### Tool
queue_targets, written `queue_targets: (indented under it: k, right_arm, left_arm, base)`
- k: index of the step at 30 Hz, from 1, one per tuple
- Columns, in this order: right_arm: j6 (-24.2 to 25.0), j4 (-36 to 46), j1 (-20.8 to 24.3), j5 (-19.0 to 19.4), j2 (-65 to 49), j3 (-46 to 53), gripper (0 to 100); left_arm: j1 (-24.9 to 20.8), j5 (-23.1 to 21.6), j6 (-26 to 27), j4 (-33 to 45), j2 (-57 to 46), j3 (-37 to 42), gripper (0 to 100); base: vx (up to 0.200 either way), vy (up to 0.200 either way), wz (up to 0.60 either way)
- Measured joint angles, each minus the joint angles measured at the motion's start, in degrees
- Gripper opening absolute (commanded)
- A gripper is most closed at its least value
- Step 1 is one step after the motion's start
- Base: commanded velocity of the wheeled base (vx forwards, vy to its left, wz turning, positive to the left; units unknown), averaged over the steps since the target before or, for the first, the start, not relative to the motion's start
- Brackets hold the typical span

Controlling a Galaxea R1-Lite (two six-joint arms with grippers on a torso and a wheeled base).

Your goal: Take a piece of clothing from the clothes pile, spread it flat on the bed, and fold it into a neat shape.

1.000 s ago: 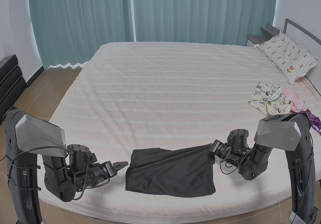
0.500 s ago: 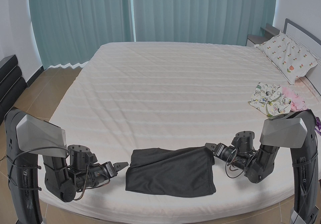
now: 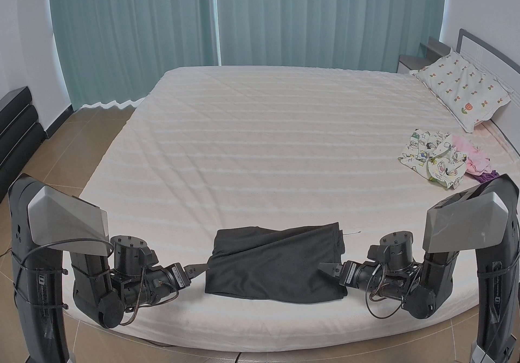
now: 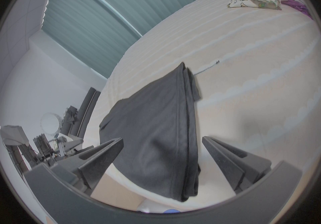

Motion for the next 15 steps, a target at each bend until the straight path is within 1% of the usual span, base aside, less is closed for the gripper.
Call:
queue_targets:
  k: [9, 15]
  right_arm:
    - [-2.5, 0.4, 1.1, -1.5, 0.9, 0.4, 100]
    - [-3.6, 3.1, 1.7, -2.4, 1.2, -0.4, 100]
  left_arm:
    - [0.0, 0.4, 0.2, -0.1, 0.4, -0.2, 100]
    - [0.0, 0.4, 0.2, -0.1, 0.5, -0.5, 100]
  base:
    - [0.000, 0.000, 0.00]
    - [0.000, 0.000, 0.00]
